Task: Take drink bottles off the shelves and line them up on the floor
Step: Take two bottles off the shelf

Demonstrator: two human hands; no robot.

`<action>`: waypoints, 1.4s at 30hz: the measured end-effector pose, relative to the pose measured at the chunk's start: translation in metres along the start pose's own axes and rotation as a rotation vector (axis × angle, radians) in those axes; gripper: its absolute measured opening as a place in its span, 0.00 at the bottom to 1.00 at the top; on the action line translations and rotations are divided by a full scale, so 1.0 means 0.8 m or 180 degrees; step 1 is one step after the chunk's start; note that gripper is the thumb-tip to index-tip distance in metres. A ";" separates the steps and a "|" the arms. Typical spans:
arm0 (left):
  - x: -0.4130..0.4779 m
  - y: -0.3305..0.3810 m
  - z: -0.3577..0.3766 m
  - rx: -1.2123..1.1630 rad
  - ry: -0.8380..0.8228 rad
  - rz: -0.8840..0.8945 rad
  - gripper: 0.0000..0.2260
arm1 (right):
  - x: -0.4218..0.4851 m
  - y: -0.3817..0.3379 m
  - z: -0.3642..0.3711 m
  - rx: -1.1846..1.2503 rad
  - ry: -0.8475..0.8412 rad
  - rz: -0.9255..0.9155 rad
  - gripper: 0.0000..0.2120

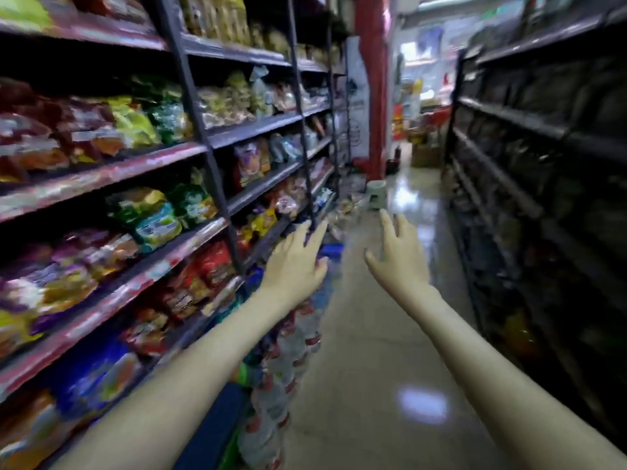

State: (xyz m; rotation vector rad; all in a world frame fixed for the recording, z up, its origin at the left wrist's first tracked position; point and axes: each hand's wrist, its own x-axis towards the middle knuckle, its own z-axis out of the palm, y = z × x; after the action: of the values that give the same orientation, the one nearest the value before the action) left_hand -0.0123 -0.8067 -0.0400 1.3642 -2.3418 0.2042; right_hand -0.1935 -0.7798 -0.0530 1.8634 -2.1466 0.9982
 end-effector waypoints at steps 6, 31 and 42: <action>0.207 0.058 0.120 -0.0616 -0.0132 0.0890 0.28 | 0.110 0.140 0.024 -0.0771 0.0253 0.0926 0.31; 1.099 0.174 0.593 -0.1812 -0.0534 0.2029 0.27 | 0.833 0.645 0.268 -0.1460 0.0695 0.1930 0.28; 1.492 0.230 0.756 -0.2155 -0.0595 0.2425 0.27 | 1.177 0.854 0.343 -0.1499 0.1177 0.2061 0.29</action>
State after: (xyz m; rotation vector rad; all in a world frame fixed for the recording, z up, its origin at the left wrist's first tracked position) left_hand -0.8538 -1.8626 -0.0604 0.1592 -2.6092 -0.4817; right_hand -0.9519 -1.7039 -0.0620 0.7223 -2.4865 0.7392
